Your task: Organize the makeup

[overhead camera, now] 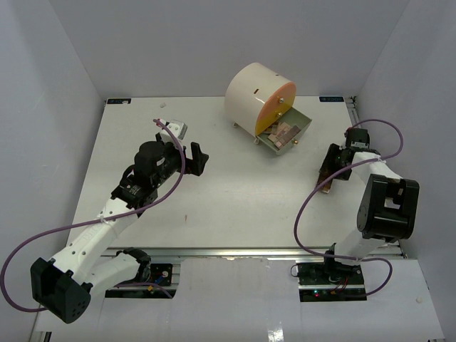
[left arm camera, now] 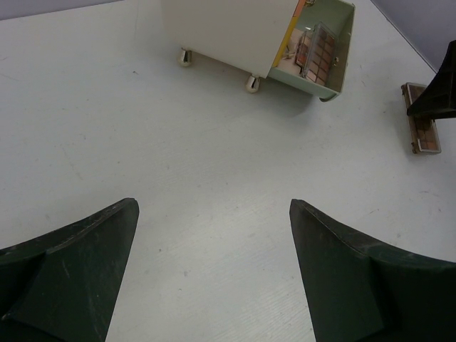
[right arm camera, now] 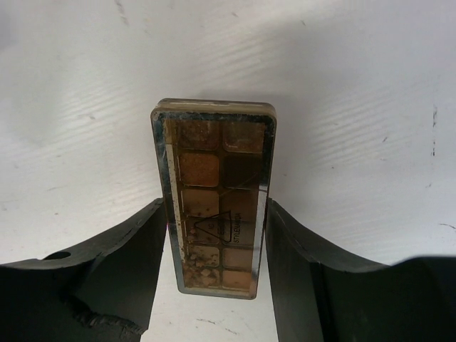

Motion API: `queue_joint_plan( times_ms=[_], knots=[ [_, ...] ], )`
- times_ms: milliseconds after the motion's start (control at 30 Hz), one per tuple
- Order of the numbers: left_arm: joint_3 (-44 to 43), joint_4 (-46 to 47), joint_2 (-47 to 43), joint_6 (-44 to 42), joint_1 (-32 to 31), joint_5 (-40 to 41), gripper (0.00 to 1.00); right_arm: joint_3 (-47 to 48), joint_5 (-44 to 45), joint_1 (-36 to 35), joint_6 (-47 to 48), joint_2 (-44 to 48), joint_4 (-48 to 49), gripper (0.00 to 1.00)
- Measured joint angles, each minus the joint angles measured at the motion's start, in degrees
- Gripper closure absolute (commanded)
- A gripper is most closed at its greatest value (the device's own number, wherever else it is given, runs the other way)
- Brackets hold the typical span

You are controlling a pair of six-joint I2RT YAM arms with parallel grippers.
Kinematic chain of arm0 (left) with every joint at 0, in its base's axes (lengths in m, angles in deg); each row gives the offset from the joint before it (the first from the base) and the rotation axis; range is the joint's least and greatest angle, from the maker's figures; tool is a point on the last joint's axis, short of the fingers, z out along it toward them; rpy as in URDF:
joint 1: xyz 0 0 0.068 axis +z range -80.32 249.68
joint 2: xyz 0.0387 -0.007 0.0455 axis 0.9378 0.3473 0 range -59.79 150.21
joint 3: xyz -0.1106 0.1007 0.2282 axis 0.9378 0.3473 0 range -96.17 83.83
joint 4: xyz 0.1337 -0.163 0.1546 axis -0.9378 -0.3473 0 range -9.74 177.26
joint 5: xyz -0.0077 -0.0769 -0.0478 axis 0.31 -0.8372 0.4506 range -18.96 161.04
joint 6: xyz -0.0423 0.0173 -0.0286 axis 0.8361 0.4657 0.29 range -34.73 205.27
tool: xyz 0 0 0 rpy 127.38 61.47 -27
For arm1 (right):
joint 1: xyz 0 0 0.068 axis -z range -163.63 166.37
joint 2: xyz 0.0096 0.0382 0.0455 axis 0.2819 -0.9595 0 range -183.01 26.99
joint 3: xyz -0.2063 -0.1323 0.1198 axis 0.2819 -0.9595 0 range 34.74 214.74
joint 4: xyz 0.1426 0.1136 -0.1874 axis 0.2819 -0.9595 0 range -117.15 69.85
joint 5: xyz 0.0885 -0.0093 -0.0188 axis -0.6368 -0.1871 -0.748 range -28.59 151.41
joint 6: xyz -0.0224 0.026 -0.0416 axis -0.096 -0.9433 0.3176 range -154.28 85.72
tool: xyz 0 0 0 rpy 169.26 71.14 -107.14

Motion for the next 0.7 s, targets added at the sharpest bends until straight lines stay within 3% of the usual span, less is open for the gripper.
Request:
queue_joint_plan(
  times_ms=[367, 567, 700],
  knots=[
    [0.00, 0.02, 0.00, 0.00, 0.03, 0.00, 0.02, 0.84, -3.60, -7.78, -0.18, 9.78, 7.34, 0.69],
    [0.00, 0.01, 0.01, -0.22, 0.11, 1.34, 0.02, 9.98, -5.95, -11.85, -6.21, 4.10, 12.04, 0.68],
    [0.00, 0.00, 0.06, -0.48, 0.13, 2.52, 0.02, 15.85, -7.80, -12.50, -11.18, -1.25, 15.26, 0.62]
  ],
)
